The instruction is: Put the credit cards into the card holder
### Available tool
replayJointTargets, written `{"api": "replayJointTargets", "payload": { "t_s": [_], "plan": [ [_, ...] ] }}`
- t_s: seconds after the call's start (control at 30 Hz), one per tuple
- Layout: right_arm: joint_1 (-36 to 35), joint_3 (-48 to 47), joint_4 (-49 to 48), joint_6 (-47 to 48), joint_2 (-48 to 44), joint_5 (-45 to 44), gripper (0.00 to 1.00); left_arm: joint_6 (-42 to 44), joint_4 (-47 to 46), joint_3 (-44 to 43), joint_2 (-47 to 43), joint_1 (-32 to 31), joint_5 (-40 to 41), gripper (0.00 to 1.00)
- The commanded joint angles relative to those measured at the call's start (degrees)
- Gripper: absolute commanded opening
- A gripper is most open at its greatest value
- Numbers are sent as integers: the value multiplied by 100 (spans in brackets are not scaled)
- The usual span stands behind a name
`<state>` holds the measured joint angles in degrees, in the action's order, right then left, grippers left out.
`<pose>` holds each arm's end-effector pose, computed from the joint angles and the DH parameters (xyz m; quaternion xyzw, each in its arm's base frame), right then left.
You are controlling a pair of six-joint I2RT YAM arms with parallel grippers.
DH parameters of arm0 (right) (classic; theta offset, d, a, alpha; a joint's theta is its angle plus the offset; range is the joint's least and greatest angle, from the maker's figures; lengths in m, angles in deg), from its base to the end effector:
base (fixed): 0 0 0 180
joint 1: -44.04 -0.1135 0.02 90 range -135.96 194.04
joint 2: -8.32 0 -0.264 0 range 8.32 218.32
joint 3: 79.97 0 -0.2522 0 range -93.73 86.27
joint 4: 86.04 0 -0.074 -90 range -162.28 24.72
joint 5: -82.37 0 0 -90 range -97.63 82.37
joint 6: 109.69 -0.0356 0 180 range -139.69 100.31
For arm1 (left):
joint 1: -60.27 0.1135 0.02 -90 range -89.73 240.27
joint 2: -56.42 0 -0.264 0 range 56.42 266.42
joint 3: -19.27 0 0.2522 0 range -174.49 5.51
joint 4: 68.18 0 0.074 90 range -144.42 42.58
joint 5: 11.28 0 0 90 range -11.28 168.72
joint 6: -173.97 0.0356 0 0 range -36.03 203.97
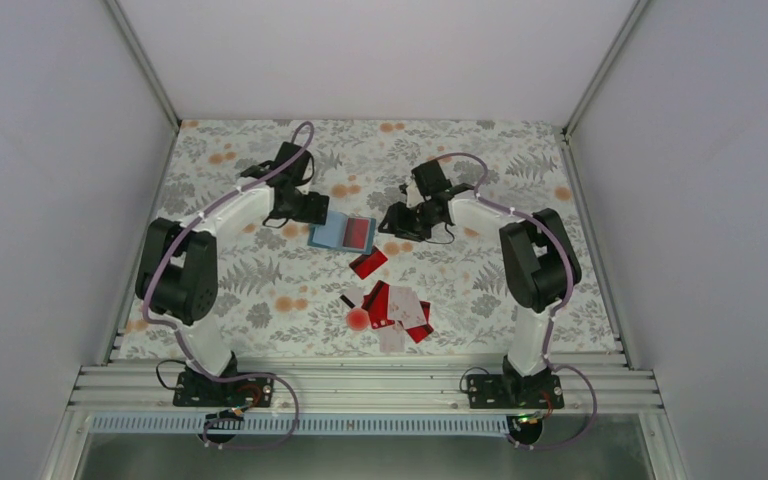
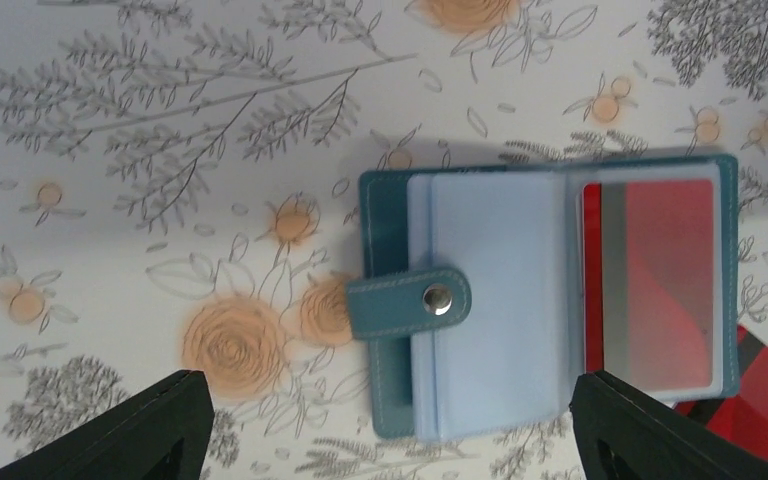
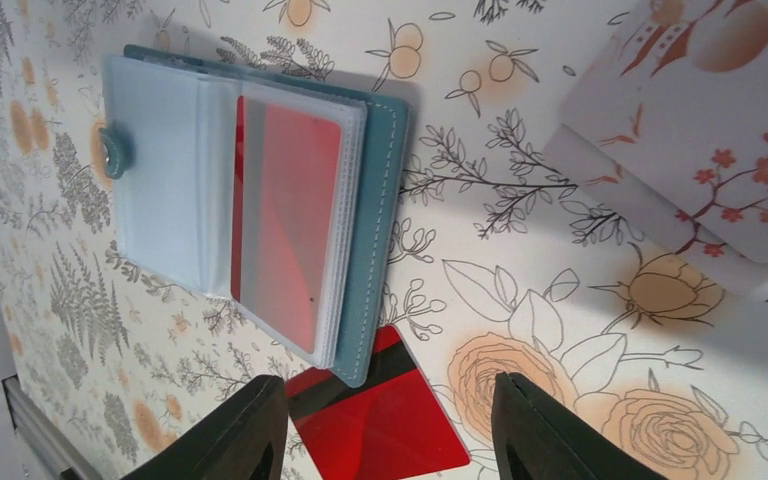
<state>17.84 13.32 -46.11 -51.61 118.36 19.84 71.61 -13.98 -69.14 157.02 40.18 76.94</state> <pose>0.3423 0.1867 0.1673 -0.0077 0.9466 0.3110 0.0841 0.3367 -0.1243 0.2193 0.0691 0.9763 -0.0718 0.1922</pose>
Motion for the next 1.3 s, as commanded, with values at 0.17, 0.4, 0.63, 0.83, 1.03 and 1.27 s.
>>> {"api": "replayJointTargets", "payload": {
  "t_s": [0.17, 0.4, 0.63, 0.83, 1.03, 1.27],
  "plan": [
    [66, -35, -123, 23, 108, 348, 52, 168, -310, -415, 752, -96, 242, 81],
    [79, -86, -48, 54, 176, 383, 52, 83, -192, -714, 1101, -350, 558, 77],
    [80, -113, -3, 33, 234, 370, 51, -33, 14, -780, 881, -390, 557, 71],
    [64, -167, 36, 4, 327, 342, 49, 60, -101, -473, 574, -258, -374, 64],
    [-25, -294, 462, 28, 187, -41, 49, 115, -167, -242, 200, -21, -1498, 61],
    [-234, 27, 1226, -67, -441, -1049, 50, 717, -437, 376, -427, -147, -2630, 62]
  ]
}}
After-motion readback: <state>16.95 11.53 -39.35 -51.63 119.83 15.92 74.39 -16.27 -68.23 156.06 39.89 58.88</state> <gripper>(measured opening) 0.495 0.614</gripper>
